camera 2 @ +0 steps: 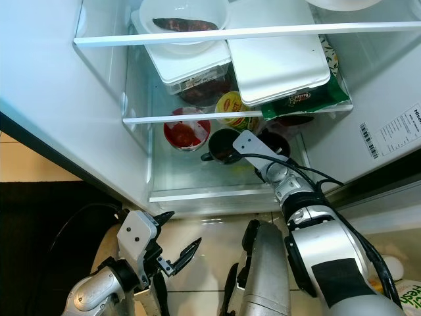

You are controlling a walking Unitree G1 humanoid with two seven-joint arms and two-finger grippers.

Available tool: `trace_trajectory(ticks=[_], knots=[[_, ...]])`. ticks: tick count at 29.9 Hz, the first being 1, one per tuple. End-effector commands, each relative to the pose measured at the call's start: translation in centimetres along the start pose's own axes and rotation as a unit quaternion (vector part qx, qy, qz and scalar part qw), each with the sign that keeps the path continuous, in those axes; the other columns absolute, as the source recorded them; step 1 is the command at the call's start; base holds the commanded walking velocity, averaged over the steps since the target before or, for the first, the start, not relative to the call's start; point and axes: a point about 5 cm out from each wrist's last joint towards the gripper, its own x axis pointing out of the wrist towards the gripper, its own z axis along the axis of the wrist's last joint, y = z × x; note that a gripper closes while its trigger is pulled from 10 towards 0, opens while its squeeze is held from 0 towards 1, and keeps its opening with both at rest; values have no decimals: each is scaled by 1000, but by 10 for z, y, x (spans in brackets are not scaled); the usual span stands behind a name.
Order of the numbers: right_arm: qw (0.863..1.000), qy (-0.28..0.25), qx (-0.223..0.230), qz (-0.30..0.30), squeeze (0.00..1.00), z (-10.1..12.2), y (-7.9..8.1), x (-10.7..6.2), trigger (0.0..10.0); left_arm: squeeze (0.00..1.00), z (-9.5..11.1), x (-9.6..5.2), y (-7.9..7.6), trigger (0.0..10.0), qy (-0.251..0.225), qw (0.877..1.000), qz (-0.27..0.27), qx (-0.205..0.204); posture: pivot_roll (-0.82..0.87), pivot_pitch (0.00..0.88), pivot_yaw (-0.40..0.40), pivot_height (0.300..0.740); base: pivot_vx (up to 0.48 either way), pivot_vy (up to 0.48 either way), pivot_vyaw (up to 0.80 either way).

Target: Restocking fridge

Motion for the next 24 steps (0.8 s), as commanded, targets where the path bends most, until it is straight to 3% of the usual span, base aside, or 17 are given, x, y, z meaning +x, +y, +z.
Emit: trace_trajectory(ticks=[1, 15, 24], knots=[[1000, 0, 20, 6, 0, -5, -5, -1, 10000, 0, -14, 0, -1, 10000, 22, 1000, -5, -8, 246, 401, 17, 405, 0, 0, 0], [997, -23, 50, 48, 0, -9, -17, -5, 10000, 0, -17, 13, 7, 10000, 12, 1000, -10, 3, 214, 307, 7, 405, 0, 0, 0], [980, -84, 139, 114, 0, -22, -20, -12, 10000, 0, -24, 23, 16, 10000, 6, 1000, -11, 13, 180, 226, -6, 405, 0, 0, 0]])
